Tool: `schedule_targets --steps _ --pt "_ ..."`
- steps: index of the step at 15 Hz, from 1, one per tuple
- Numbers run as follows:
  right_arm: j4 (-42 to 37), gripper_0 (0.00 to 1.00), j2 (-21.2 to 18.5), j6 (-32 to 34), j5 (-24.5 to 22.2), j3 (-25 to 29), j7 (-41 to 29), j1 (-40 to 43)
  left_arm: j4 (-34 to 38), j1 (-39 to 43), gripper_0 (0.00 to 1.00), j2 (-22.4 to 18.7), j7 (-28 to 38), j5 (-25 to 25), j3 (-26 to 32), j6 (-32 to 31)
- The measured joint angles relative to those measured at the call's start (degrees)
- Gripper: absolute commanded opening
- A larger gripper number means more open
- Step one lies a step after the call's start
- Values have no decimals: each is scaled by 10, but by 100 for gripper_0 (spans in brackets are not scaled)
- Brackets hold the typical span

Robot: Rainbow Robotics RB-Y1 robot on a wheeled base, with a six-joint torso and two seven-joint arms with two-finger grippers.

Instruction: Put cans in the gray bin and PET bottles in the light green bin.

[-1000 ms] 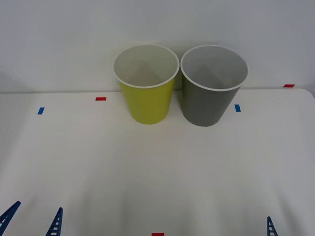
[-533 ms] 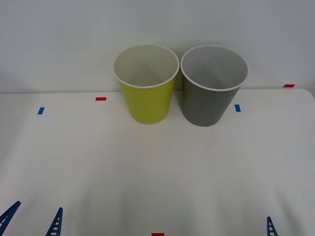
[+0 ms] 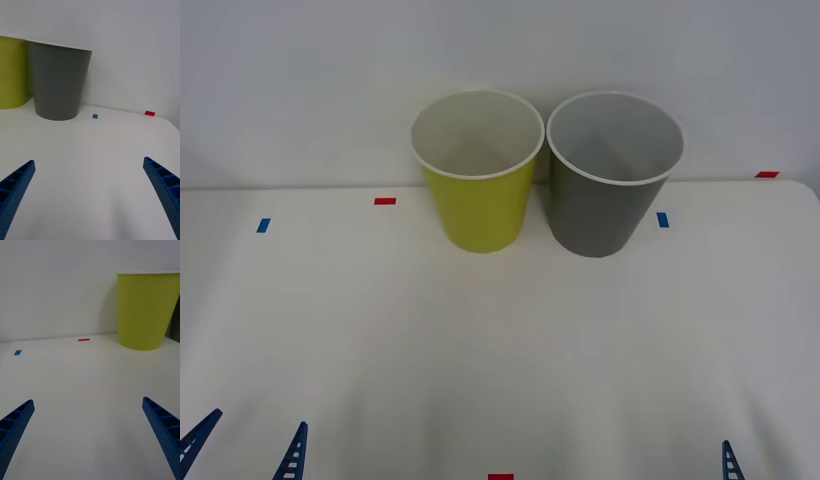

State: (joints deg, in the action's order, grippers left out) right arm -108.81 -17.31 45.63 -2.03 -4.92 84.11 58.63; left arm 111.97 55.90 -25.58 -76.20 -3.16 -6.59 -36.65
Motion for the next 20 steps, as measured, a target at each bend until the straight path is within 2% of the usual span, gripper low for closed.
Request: schedule_targets --steps 20 --pt "0 100 0 0 0 0 0 0 0 0 100 0 0 0 0 0"
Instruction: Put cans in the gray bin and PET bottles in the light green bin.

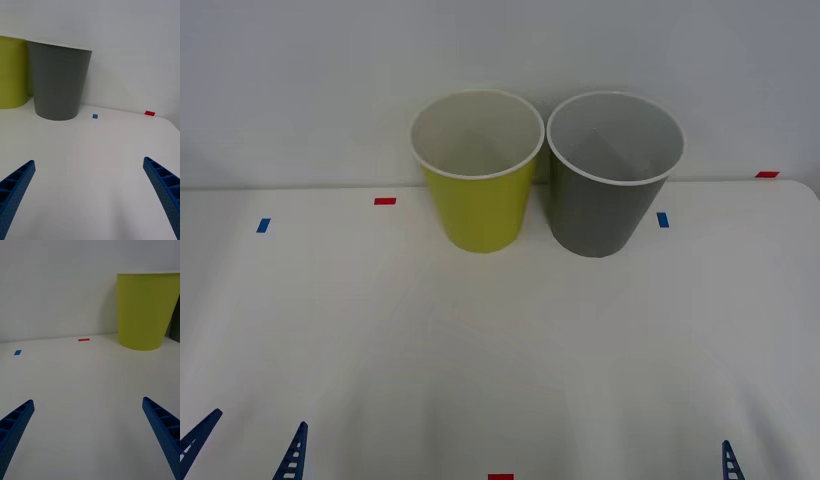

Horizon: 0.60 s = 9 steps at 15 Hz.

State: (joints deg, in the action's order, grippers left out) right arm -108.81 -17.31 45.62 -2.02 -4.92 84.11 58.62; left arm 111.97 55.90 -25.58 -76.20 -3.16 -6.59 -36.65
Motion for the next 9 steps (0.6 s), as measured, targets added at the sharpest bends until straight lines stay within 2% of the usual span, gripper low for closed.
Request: schedule_targets --steps 9 --pt "0 100 0 0 0 0 0 0 0 0 100 0 0 0 0 0"
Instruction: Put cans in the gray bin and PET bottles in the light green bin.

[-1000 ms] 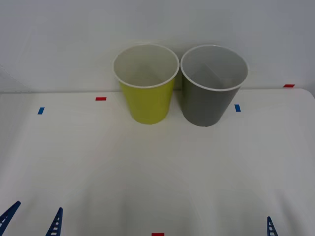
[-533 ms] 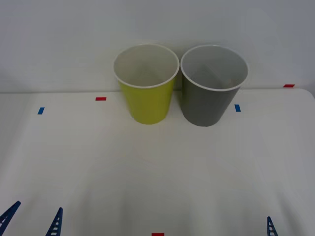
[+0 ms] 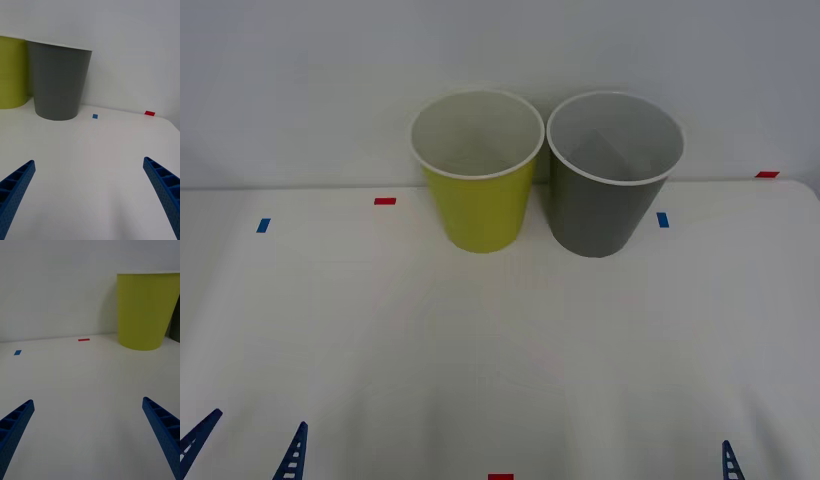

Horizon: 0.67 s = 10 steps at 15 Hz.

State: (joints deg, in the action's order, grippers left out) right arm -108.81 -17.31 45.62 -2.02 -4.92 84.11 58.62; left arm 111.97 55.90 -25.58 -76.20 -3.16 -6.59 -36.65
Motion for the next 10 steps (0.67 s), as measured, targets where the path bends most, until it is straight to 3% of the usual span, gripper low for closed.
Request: schedule_targets --steps 10 --pt "0 100 0 0 0 0 0 0 0 0 100 0 0 0 0 0"
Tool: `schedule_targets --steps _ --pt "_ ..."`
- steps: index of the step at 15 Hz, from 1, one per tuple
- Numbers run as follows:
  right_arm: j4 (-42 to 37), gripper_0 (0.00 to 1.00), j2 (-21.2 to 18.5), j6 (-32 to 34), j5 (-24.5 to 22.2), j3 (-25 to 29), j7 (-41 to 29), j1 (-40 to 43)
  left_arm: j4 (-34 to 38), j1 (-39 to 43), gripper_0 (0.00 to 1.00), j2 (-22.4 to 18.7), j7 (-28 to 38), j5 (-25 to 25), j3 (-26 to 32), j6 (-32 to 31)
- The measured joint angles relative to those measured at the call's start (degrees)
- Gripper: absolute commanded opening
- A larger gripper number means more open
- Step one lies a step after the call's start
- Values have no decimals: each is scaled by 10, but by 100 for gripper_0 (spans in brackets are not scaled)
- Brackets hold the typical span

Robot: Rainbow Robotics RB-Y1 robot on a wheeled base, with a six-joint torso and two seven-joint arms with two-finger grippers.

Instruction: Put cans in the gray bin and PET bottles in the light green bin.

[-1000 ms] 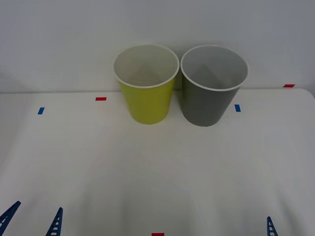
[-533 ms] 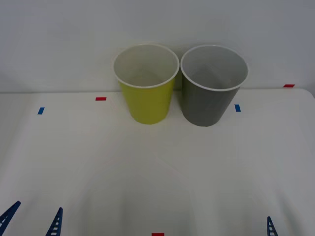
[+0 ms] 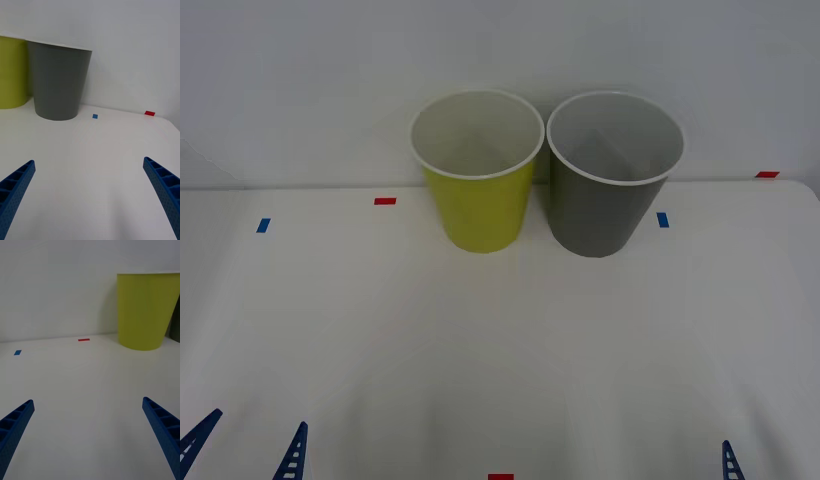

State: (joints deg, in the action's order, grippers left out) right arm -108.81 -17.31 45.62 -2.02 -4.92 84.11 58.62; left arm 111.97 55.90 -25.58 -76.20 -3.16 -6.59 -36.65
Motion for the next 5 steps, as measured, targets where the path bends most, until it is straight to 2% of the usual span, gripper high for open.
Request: schedule_targets --steps 5 --pt "0 100 0 0 0 0 0 0 0 0 100 0 0 0 0 0"
